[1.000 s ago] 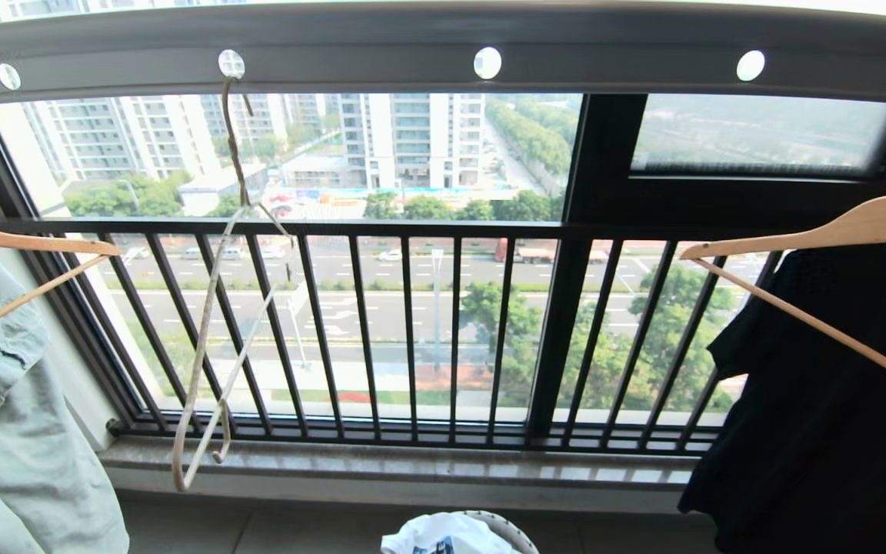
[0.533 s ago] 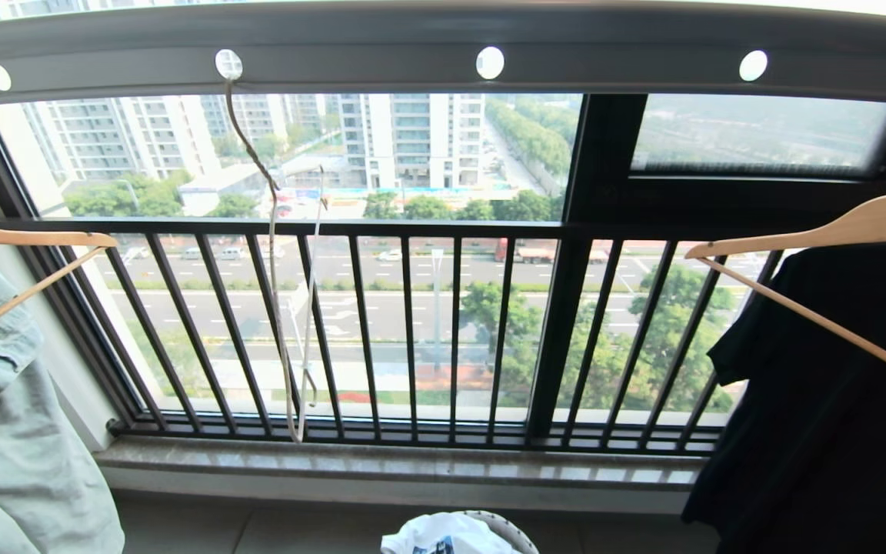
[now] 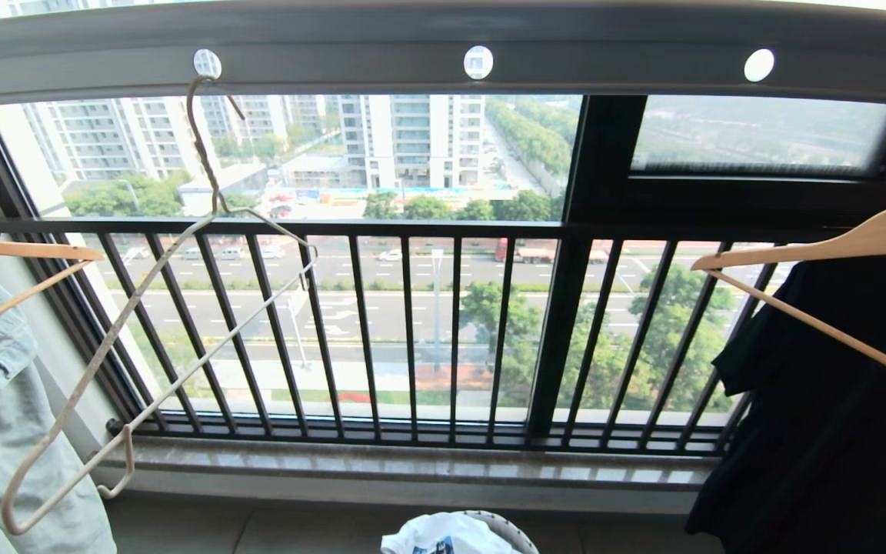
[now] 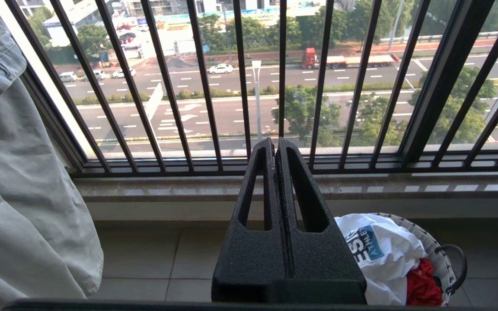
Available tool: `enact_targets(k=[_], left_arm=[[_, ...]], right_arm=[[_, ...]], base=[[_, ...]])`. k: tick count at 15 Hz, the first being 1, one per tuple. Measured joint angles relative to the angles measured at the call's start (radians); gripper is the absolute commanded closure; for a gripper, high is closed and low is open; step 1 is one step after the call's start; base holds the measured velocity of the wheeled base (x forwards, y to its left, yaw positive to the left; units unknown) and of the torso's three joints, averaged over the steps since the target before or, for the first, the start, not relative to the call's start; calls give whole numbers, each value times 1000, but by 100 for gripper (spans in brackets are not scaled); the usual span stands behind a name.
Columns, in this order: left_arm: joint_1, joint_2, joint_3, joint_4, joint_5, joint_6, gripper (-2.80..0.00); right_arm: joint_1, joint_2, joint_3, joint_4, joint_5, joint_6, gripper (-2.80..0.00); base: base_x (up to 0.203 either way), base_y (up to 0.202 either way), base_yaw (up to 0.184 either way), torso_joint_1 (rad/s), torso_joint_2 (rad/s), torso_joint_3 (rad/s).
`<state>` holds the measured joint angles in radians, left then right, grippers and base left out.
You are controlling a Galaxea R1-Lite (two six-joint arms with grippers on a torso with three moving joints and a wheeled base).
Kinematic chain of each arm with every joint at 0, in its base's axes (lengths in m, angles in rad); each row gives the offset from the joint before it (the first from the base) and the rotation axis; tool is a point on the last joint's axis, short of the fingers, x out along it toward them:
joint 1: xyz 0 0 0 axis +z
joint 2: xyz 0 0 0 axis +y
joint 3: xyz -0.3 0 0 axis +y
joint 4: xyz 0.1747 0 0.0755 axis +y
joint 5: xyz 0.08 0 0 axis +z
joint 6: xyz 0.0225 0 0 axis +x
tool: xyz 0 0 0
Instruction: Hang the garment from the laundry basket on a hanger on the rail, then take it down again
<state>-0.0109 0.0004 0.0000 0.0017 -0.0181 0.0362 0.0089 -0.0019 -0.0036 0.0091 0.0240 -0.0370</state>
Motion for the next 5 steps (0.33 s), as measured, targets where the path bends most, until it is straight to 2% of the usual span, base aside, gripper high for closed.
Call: enact_targets(k=[5], left_arm=[[0,0,0,0,0,1,0]], right_arm=[[0,0,0,0,0,2,0]], base=[[0,0,0,0,0,0]])
